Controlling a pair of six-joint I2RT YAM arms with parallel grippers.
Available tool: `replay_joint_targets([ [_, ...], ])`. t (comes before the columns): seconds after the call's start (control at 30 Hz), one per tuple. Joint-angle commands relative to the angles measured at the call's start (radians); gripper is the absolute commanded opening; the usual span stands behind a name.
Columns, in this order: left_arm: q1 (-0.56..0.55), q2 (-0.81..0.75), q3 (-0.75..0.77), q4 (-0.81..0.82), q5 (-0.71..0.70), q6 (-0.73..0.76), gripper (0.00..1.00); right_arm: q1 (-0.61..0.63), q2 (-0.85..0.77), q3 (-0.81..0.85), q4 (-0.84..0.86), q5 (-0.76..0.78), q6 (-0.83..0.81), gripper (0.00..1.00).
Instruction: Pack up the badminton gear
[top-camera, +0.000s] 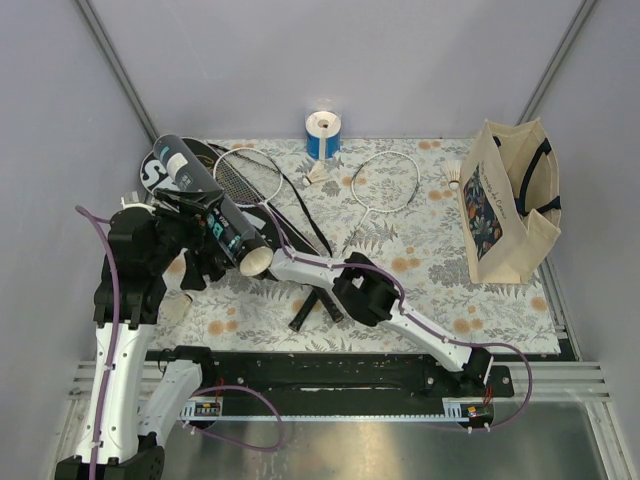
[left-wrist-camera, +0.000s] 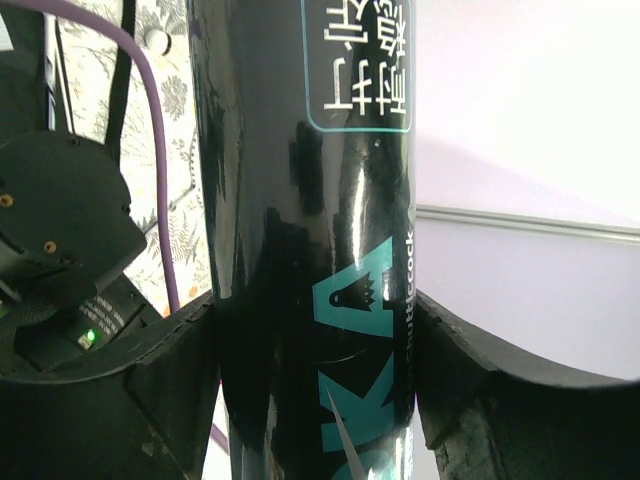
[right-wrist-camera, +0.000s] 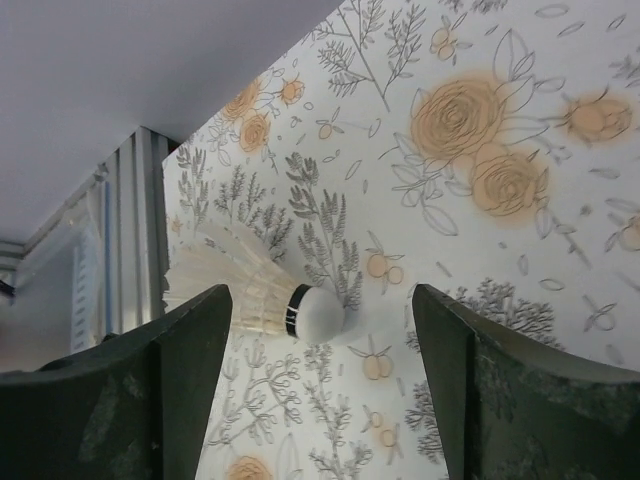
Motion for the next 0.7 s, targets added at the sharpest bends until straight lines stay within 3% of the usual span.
replay_joint_targets([
  [0.0,0.000,-0.008,0.022,0.062,-0.104,0.035,0.15,0.045,-0.042,0.015,-0.033,0.054,0.163,0.82],
  [0.23,0.000,0.008,-0.016,0.031,-0.181,0.048,0.15,0.060,-0.038,-0.031,0.052,0.049,0.400,0.84],
  [0.5,0.000,0.006,-0.021,0.004,-0.223,0.051,0.15,0.083,-0.038,0.029,-0.083,0.035,0.345,0.77],
  [0.6,0.001,0.002,-0.024,-0.001,-0.223,0.051,0.15,0.085,-0.045,0.032,-0.151,0.062,0.311,0.70],
  [0.67,0.001,-0.006,-0.030,-0.006,-0.250,0.051,0.15,0.088,-0.054,0.032,-0.181,0.091,0.291,0.58],
])
